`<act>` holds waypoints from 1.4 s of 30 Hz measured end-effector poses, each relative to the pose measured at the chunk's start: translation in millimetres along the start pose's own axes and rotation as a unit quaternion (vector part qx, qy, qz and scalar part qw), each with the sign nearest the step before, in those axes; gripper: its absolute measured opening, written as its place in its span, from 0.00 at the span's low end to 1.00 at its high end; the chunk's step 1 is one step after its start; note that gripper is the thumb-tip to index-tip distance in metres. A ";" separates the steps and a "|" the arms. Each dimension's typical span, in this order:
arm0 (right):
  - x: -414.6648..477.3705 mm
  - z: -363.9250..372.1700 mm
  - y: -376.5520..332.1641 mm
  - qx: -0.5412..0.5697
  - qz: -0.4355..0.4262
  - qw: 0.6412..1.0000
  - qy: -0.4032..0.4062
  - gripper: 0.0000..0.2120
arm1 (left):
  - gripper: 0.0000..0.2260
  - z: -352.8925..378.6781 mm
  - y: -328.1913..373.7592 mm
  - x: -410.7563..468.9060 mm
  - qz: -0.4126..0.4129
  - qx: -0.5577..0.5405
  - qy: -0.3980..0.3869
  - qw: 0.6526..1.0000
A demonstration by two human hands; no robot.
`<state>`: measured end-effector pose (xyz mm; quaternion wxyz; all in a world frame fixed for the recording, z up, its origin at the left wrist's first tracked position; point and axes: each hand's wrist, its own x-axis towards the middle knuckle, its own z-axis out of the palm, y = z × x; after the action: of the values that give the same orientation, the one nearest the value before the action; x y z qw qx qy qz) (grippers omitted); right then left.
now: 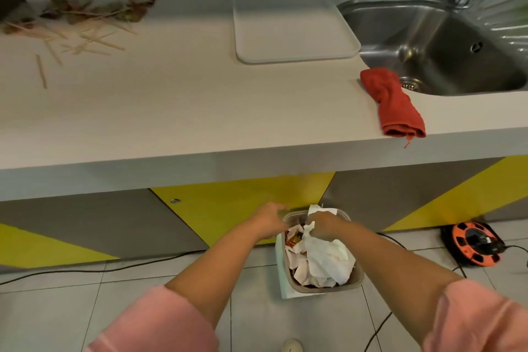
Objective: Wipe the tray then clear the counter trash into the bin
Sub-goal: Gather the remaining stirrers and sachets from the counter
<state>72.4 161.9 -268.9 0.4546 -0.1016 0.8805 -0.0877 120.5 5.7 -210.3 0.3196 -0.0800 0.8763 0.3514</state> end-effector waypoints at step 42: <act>-112.0 -130.3 -471.1 -0.116 -0.251 0.948 0.161 0.10 | 0.10 -375.9 -232.1 -169.8 -0.147 -0.007 0.389 0.910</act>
<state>75.9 -255.1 9.5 0.2554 -0.3557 0.8921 -0.1117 148.7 -431.1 -30.5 0.0010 -0.3402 0.9071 0.2479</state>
